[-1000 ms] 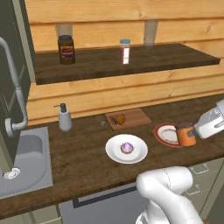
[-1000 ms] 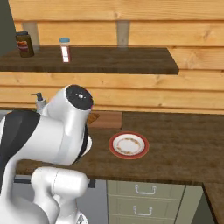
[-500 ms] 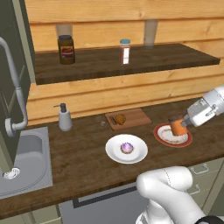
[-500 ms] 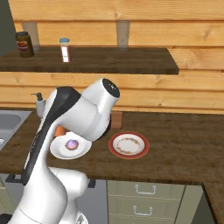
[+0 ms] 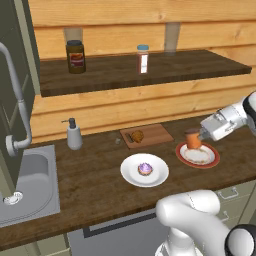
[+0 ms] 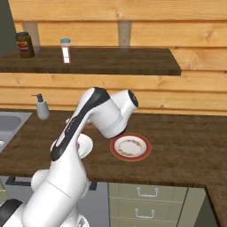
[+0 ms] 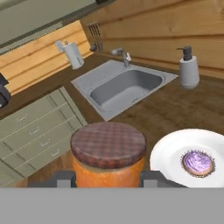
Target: From the different types of pastries on the counter, select a croissant and place it on the cutting board. Then retrieve a jar of jam from the cabinet and place it alongside the croissant on the cutting board.
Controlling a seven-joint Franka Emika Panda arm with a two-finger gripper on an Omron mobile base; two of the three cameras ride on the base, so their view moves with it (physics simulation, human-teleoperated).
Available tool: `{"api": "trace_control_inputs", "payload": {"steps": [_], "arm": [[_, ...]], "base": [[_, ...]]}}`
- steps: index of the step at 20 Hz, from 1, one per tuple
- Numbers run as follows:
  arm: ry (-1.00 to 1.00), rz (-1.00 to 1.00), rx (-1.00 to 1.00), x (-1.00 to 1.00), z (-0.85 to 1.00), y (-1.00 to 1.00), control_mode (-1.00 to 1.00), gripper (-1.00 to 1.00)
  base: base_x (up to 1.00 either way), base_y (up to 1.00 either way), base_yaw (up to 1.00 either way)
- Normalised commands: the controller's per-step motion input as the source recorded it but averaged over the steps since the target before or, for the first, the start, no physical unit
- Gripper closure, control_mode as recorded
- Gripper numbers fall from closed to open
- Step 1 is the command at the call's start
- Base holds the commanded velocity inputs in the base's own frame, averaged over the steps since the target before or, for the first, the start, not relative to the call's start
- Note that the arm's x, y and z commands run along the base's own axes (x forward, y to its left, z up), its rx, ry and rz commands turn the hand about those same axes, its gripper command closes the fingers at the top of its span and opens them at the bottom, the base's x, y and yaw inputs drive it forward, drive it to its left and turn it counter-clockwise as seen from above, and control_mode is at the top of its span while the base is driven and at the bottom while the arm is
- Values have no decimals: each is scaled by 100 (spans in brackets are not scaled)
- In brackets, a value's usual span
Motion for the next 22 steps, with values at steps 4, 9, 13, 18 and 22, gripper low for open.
{"api": "trace_control_inputs", "payload": {"steps": [4, 9, 13, 18, 22], "arm": [[2, 16, 11, 42, -19, -7, -100, 100], [1, 11, 12, 8, 0, -3, -100, 100], [-5, 1, 2, 41, -13, 0, -100, 100], [-7, 0, 2, 61, -14, 1, -100, 100], [-9, 0, 1, 76, -19, 0, -100, 100]], "base": [[0, 0, 0], [0, 0, 0], [0, 0, 0], [0, 0, 0], [0, 0, 0]]}}
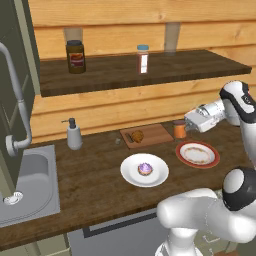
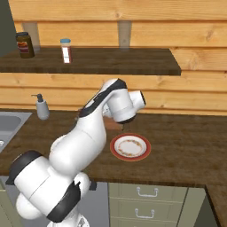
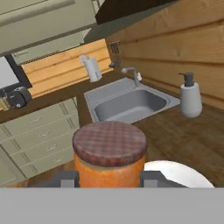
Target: From the different types of pastries on the counter, select a croissant and place it on the cutting board. Then retrieve a jar of jam from the cabinet and place it alongside the croissant on the cutting board.
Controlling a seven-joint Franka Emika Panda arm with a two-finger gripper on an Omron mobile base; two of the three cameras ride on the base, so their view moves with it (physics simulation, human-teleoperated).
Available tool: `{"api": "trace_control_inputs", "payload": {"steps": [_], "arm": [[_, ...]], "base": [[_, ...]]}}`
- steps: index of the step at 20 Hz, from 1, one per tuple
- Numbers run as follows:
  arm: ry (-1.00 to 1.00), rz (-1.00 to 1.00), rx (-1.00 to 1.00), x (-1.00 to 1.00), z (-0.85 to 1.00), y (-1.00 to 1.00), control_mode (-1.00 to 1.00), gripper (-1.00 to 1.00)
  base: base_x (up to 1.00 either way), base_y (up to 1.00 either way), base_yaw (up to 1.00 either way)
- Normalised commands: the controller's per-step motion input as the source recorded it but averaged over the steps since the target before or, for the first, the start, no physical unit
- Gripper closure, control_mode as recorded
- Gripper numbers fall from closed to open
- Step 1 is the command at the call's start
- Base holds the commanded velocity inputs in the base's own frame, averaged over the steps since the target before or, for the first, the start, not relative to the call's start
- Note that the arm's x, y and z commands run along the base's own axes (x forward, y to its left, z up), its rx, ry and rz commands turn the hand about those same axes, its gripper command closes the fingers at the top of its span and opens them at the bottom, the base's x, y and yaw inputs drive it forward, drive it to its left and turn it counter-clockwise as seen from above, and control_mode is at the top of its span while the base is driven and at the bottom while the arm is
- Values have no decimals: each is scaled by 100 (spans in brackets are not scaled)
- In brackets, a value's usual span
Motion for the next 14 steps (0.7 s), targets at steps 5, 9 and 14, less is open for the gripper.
{"api": "trace_control_inputs", "payload": {"steps": [5, 9, 14], "arm": [[-8, 4, 0, 68, -23, 0, -100, 100], [-1, 4, 4, 20, -6, 0, -100, 100], [-3, 0, 0, 75, -27, 0, -100, 100]], "base": [[0, 0, 0], [0, 0, 0], [0, 0, 0]]}}
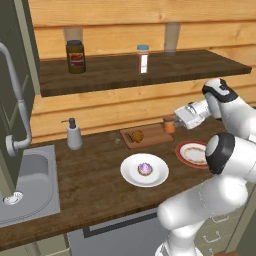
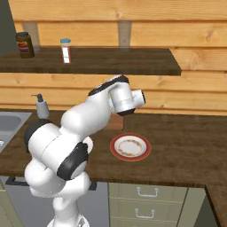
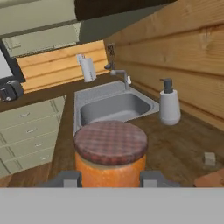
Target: From the different types of pastries on the counter, select a croissant and place it on the cutting board. Then retrieve a jar of jam from the cabinet and place it alongside the croissant on the cutting board.
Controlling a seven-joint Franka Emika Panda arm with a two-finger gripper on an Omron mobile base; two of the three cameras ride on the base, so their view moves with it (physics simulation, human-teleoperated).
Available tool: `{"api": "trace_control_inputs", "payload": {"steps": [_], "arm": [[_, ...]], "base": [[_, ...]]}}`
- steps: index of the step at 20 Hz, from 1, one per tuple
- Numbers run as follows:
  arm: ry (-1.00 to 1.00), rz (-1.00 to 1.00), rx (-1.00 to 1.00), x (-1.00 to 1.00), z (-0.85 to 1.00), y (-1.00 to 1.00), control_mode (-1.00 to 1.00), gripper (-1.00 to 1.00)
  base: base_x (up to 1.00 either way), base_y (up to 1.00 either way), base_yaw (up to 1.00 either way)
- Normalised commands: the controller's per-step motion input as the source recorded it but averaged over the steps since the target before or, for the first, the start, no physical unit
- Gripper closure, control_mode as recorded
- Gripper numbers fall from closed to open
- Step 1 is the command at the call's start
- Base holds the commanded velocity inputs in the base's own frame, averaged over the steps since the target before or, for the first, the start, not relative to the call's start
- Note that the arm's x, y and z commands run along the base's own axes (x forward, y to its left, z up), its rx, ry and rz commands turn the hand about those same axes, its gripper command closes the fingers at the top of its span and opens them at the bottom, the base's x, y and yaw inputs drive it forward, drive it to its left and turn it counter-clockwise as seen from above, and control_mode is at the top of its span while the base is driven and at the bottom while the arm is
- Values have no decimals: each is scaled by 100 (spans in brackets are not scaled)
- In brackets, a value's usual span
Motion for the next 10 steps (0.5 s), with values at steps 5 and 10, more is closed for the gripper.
{"api": "trace_control_inputs", "payload": {"steps": [5, 10], "arm": [[-6, 6, 0, 82, -40, -3, -100, 100], [-6, 14, 0, 52, -34, -27, -100, 100]], "base": [[0, 0, 0], [0, 0, 0]]}}
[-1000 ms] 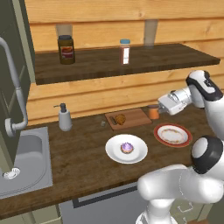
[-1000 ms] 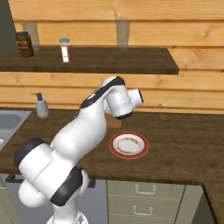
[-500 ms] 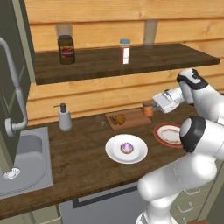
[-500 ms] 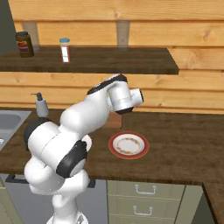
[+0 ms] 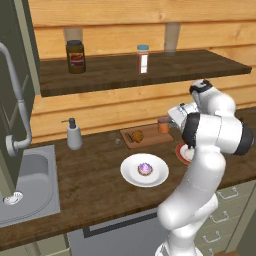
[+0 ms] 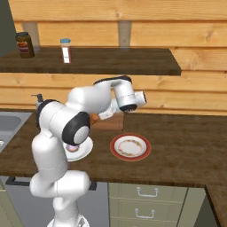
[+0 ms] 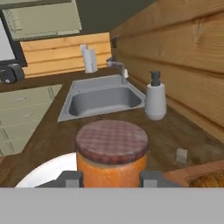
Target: From the different types of pastries on the counter, select a croissant and place it on the cutting board. Then retrieve a jar of jam from the cabinet and place it alongside the croissant on the cutting board.
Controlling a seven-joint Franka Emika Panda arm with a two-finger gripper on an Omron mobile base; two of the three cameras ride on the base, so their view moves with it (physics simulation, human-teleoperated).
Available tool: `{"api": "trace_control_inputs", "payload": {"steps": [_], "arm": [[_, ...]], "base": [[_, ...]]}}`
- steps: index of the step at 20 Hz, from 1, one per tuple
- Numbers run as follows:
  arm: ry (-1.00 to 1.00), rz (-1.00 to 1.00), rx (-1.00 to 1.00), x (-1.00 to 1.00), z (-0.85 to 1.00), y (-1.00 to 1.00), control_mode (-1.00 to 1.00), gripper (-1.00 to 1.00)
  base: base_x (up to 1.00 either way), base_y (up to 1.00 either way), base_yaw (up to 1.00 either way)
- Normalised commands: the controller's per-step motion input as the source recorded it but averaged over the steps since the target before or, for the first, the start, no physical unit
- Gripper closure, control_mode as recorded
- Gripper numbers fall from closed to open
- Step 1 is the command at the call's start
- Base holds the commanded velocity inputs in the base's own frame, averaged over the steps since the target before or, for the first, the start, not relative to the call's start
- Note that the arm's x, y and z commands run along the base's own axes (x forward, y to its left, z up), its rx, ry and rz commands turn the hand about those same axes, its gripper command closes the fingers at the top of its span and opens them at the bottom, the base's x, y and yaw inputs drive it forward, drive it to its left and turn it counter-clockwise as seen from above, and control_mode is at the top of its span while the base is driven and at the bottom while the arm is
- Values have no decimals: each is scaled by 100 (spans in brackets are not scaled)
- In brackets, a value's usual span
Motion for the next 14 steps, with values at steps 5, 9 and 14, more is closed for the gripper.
{"api": "trace_control_inputs", "payload": {"steps": [5, 9, 14], "arm": [[-2, 15, 0, 56, -19, -38, -100, 100], [0, 7, 0, 80, -14, -27, -100, 100], [1, 1, 0, 39, -13, -2, -100, 100]], "base": [[0, 0, 0], [0, 0, 0], [0, 0, 0]]}}
